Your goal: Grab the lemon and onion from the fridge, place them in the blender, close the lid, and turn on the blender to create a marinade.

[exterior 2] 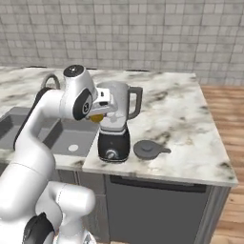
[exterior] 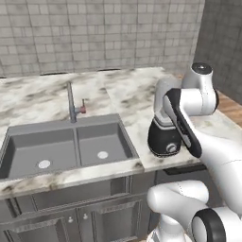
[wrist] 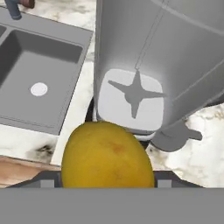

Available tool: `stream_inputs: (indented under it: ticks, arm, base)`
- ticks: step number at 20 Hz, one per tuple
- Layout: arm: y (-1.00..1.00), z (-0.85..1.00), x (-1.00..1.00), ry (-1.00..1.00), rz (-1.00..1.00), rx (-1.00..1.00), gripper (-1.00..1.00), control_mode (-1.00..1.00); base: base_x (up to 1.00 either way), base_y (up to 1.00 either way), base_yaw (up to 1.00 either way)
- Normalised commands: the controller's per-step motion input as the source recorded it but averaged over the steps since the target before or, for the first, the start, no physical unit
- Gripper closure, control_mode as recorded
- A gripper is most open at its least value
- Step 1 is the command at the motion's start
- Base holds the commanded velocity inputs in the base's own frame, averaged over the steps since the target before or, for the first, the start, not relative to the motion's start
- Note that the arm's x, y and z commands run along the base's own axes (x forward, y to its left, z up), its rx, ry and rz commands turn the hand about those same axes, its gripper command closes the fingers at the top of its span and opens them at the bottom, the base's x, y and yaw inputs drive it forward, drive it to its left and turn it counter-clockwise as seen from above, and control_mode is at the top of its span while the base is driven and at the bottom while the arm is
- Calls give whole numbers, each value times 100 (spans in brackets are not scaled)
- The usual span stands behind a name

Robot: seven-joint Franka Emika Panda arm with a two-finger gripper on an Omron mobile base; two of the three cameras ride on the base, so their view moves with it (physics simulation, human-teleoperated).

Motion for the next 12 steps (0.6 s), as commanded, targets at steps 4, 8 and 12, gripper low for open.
stream_inputs:
  ticks: [4, 8, 12]
  arm:
    - [0, 0, 0, 0, 0, 0, 100, 100]
    - [0, 0, 0, 0, 0, 0, 100, 100]
    - [0, 0, 0, 0, 0, 0, 100, 100]
  base:
    - [30, -45, 43]
    - [6, -61, 33]
    - [3, -57, 24]
